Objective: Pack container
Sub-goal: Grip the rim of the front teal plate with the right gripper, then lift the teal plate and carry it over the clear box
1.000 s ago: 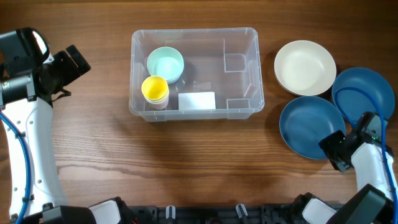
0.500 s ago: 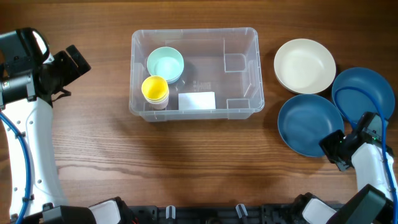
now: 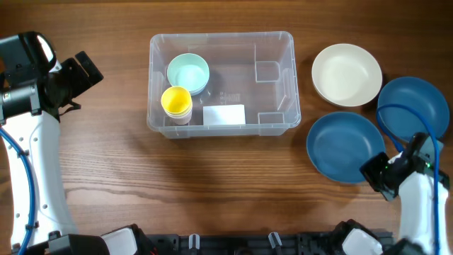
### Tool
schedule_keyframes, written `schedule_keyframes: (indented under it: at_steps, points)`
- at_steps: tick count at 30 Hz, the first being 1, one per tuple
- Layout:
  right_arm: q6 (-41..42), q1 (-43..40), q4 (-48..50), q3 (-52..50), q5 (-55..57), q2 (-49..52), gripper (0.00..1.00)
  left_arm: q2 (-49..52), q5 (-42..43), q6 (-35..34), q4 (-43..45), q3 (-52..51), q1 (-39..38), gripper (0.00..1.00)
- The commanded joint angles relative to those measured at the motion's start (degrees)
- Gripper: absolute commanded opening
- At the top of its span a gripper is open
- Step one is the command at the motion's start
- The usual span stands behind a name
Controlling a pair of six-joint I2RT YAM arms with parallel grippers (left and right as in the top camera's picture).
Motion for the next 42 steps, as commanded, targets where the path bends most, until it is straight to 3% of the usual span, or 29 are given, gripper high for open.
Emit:
schedule_keyframes:
  at_steps: [1,11,16,28,35,42]
  points:
    - [-1.1,0.0,-3.0,4.3,-0.8,-8.8,0.04,-0.8,0.7,-0.7,0.0,0.8,0.3,1.0]
    - [-3.7,0.0,-5.4,11.2,-9.0,-27.6,0.04,-0.8,0.7,-0.7,0.0,0.8,0.3,1.0]
    - [-8.7,0.2,-6.8,20.7,-14.5,-30.4,0.04,-0.8,0.7,-0.7,0.0,0.8,0.3,1.0]
    - [-10.2,11.0,1.7,28.3,-26.3,-20.0,0.04,-0.8,0.7,-0.7,0.0,0.8,0.3,1.0]
    - [-12.7,27.0,5.9,29.8,-13.6,-6.8,0.04,-0.8,0.7,-0.7,0.0,0.8,0.3,1.0]
    - [-14.5,41.7,5.7,40.0,-2.5,7.1,0.04,-0.8,0.7,-0.7,0.0,0.8,0.3,1.0]
